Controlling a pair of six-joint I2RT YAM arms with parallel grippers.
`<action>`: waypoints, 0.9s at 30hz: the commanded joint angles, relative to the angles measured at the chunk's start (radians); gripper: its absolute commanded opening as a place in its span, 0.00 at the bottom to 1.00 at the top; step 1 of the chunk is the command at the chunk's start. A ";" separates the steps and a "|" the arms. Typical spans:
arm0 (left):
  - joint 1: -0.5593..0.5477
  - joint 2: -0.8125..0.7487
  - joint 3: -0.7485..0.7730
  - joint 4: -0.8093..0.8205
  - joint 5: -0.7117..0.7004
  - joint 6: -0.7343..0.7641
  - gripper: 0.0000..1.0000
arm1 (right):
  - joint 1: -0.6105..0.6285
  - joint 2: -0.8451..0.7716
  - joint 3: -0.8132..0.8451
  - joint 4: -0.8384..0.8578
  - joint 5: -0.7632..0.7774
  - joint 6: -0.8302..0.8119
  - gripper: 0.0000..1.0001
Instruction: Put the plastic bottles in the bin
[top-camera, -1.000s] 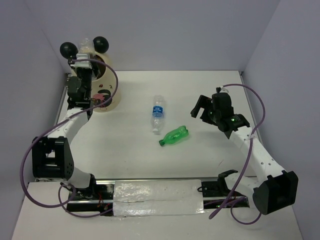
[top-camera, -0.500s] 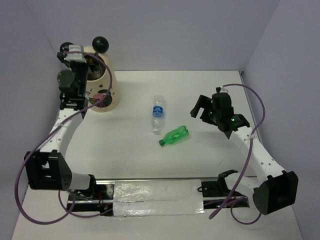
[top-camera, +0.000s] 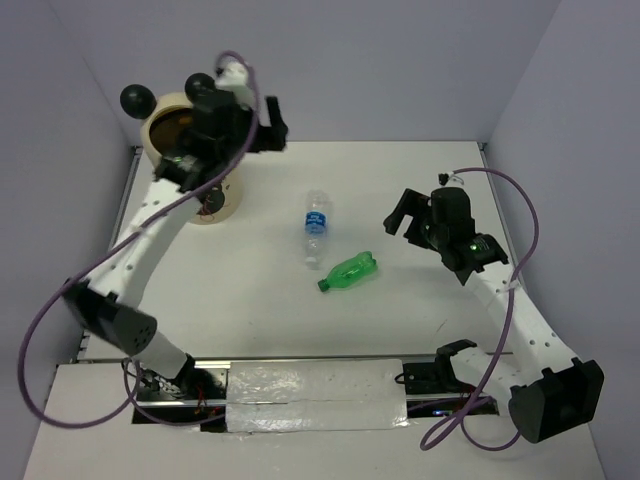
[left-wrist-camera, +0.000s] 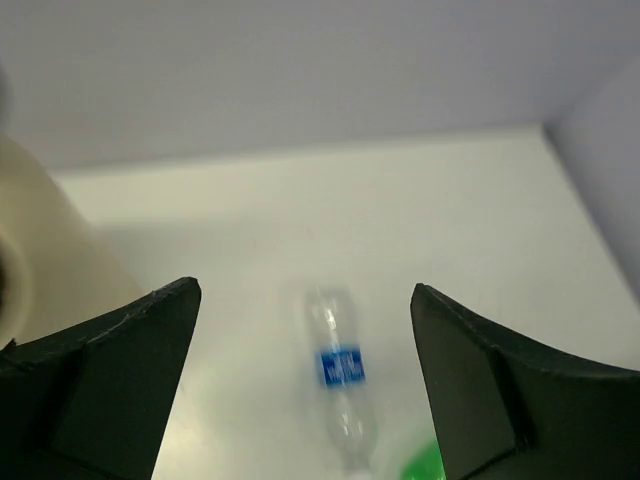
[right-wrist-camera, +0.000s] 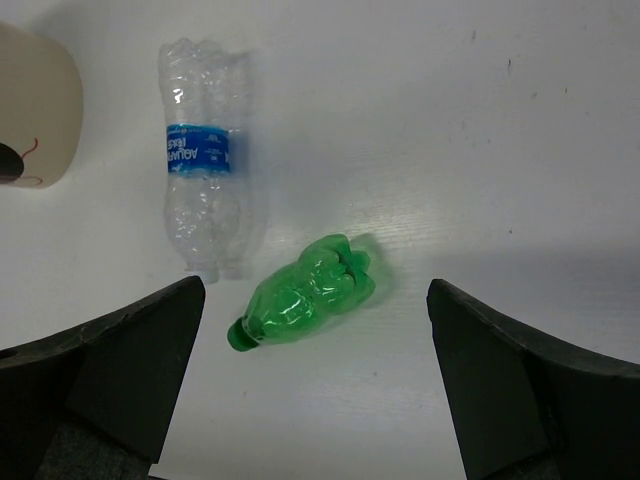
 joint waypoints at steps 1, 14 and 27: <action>-0.128 0.144 -0.042 -0.238 -0.026 -0.136 0.99 | 0.009 -0.040 0.000 0.001 0.021 0.001 1.00; -0.175 0.607 0.137 -0.342 0.050 -0.263 0.99 | 0.012 -0.052 -0.006 -0.002 0.017 0.013 1.00; -0.157 0.915 0.455 -0.407 -0.038 -0.269 0.99 | 0.020 -0.037 -0.002 0.007 -0.003 0.021 1.00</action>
